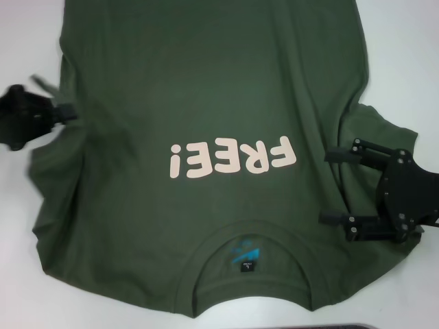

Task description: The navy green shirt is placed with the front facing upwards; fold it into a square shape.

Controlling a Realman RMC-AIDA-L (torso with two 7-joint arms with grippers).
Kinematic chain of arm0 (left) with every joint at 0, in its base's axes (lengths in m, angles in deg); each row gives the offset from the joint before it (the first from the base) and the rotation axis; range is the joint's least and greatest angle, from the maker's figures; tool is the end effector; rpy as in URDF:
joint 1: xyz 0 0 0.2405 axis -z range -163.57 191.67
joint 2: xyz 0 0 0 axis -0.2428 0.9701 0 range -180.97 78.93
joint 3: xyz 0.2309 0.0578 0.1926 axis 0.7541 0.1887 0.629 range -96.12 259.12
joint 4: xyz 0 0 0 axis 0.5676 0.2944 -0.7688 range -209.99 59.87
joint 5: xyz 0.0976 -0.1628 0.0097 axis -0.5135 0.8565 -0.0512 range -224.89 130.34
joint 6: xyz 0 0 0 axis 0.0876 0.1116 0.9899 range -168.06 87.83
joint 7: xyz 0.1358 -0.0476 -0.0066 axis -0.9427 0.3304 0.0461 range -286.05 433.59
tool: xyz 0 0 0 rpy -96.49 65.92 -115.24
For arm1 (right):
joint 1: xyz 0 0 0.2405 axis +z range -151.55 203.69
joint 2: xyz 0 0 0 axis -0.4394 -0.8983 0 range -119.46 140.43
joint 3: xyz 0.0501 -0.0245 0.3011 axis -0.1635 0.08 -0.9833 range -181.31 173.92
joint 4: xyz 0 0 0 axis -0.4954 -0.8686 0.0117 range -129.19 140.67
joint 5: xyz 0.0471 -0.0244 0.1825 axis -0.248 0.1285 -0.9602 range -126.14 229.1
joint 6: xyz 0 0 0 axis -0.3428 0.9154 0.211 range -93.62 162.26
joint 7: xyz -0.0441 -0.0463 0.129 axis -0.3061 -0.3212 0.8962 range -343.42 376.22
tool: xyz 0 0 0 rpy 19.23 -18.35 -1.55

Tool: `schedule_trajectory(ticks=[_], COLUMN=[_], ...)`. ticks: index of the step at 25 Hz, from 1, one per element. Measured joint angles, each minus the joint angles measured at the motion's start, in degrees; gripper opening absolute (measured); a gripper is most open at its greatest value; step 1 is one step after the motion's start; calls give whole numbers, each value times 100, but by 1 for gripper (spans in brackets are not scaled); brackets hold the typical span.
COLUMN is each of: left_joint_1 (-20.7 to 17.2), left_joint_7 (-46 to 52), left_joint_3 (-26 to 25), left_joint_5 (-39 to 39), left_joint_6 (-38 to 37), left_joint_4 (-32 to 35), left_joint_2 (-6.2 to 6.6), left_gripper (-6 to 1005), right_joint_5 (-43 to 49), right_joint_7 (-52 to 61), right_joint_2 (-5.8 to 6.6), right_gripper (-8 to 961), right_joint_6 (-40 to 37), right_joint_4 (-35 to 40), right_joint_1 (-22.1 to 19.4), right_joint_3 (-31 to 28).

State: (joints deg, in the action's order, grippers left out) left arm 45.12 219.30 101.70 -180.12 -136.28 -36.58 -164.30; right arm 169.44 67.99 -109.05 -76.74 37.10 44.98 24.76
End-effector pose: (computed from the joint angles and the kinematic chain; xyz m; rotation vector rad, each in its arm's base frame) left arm -0.3375 0.3315 0.0362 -1.9704 -2.2233 -0.7474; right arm 0.3206 0.2293 -0.0201 -2.7208 0.2744 1.0270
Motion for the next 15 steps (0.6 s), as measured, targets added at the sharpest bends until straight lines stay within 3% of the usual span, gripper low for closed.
schedule_trajectory(ticks=[4,7,11,15], left_joint_1=[217,340,469,511], left_joint_7=[-38,-62,-100,-133], left_joint_3=[104,188,307,425], left_joint_5=[7,8,5,9], left_joint_6=[277,491,977,1364], left_joint_4=[-13,-97,-394,-716], left_joint_2=[-348,-505,-583,-554], left_gripper=[147,153,161,170], right_joint_5=[0,0,-8,-18], right_joint_7=[-3,-6,-22,-26], right_joint_2=[-6,-18,-14,-8], right_gripper=[926,926,927,927], right_joint_6=[14,19,31,76], right_joint_4=[-16,-29,-73,-86], right_joint_1=[-9,-11,-19,-25], right_joint_3=[-7,-7,-9,-15])
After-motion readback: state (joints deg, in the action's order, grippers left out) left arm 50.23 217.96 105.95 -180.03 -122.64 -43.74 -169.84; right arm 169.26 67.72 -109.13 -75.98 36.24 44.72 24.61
